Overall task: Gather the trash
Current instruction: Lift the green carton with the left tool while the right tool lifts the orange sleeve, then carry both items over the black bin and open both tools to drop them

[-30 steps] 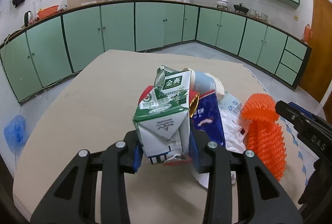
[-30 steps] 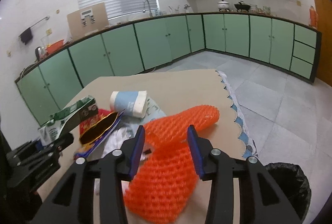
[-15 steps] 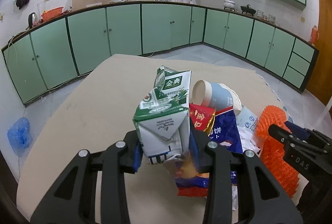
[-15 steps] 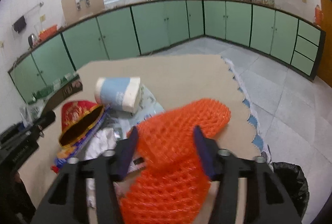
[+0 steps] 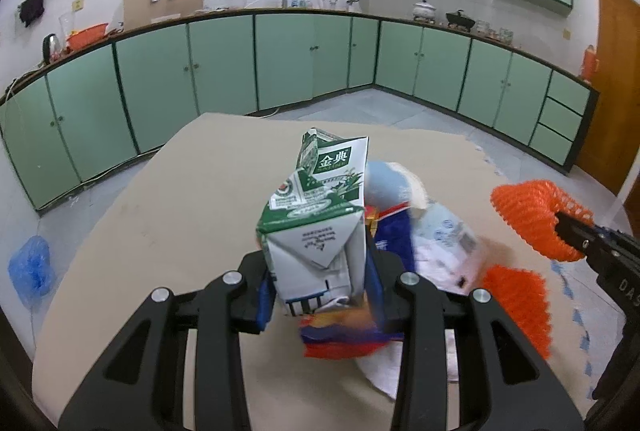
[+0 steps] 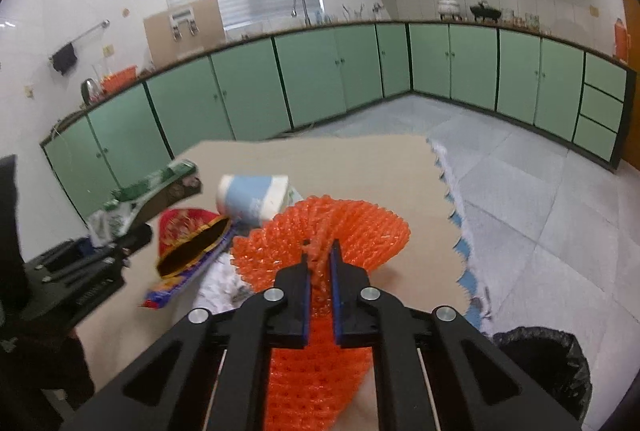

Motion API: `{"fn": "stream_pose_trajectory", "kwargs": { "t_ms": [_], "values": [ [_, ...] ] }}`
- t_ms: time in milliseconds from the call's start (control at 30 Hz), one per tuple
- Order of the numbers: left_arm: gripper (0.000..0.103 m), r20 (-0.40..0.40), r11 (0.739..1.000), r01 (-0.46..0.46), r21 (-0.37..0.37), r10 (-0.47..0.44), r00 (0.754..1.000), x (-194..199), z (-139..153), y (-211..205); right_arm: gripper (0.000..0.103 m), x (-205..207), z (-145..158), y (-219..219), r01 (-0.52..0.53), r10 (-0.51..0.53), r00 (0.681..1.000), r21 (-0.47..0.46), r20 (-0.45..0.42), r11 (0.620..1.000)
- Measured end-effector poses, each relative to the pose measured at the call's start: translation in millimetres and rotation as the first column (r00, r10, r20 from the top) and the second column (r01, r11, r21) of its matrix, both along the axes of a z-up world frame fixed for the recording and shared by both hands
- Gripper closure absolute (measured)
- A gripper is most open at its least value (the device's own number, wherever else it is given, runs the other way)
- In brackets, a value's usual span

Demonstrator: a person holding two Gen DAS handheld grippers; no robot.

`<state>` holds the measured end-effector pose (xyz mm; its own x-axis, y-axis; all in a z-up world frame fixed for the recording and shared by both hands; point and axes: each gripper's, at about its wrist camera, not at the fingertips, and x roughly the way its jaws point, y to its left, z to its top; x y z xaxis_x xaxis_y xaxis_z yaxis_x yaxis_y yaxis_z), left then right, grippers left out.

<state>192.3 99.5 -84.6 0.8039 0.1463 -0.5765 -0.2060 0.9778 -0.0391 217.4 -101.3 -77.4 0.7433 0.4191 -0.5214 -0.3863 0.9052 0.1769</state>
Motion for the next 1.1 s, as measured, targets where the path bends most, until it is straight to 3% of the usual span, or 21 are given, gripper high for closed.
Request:
{"fn": "stream_pose_trajectory", "kwargs": {
  "t_ms": [333,667,833,1100],
  "values": [
    [0.068,0.023,0.994,0.108,-0.005,-0.108,0.994,-11,12,-47,0.095,-34,20,-33,0.052,-0.053,0.997,0.014,0.051,0.999],
    [0.068,0.040,0.971,0.237,-0.011,-0.237,0.971,-20,14,-107,0.095,-63,24,-89,0.163,-0.164,0.985,0.030,0.055,0.986],
    [0.068,0.044,0.952,0.306,-0.010,-0.306,0.951,-27,12,-140,0.095,-76,24,-120,0.234,-0.236,0.970,0.027,0.063,0.972],
    [0.068,0.050,0.899,0.438,-0.010,-0.437,0.898,-32,0,-205,0.095,-95,15,-163,0.336,-0.336,0.940,0.009,0.065,0.942]
  ]
}}
